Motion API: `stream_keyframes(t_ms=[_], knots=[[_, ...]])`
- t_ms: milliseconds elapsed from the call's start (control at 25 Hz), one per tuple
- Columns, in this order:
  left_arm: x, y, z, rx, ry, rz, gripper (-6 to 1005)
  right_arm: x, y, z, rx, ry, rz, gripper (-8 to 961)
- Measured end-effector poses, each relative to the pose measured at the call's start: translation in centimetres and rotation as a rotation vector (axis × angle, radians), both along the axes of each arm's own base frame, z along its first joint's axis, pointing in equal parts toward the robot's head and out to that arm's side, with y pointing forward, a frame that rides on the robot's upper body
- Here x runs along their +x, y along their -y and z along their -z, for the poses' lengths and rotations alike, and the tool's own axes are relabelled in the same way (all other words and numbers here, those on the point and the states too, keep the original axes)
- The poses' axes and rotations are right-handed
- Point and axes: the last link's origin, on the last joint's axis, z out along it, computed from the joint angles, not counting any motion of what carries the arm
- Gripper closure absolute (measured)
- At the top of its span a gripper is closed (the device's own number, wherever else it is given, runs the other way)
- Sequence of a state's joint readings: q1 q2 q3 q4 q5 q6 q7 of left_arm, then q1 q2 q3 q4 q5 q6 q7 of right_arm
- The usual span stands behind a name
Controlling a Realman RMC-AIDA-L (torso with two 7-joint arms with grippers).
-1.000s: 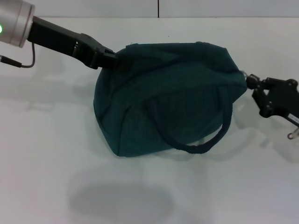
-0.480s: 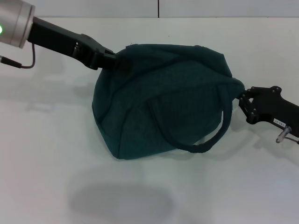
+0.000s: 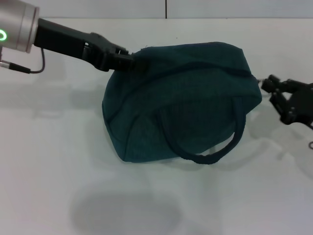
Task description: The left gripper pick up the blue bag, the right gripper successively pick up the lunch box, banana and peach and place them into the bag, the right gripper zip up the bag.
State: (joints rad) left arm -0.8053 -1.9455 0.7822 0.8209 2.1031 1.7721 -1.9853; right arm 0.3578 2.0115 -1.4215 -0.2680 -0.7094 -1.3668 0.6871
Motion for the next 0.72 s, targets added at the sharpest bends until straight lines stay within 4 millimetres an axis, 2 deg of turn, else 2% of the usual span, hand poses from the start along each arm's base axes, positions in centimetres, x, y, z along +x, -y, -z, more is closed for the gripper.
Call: stream_keyframes(t_ms=[80, 120, 280, 440, 600, 640, 720], knots=[[-0.4, 0.4, 0.1, 0.037, 0.054, 0.036, 872, 0.4, 0.5, -0.8, 0.037, -0.021, 0.004, 914], [-0.5, 0.5, 0.0, 0.060, 0.081, 0.051, 870, 0.7, 0.8, -1.3, 0.063, -0.033, 0.009, 869], [-2.0, 1.6, -1.3, 0.262, 0.257, 0.116, 700, 1.3, 1.7, -2.8, 0.137, -0.079, 0.016, 687], [-4.1, 3.1, -2.2, 0.476, 0.407, 0.154, 570, 0.9, 2.3, -4.2, 0.173, -0.132, -0.037, 599], [-6.5, 6.0, -0.5, 0.589, 0.502, 0.184, 454, -0.4, 1.8, -6.2, 0.103, -0.231, -0.103, 512], [-7.1, 7.4, 0.5, 0.597, 0.534, 0.207, 425, -0.8, 1.5, -6.5, 0.075, -0.245, -0.118, 490], [-7.4, 8.1, 1.0, 0.594, 0.552, 0.212, 355, -1.9, 0.8, -7.1, 0.000, -0.250, -0.164, 446]])
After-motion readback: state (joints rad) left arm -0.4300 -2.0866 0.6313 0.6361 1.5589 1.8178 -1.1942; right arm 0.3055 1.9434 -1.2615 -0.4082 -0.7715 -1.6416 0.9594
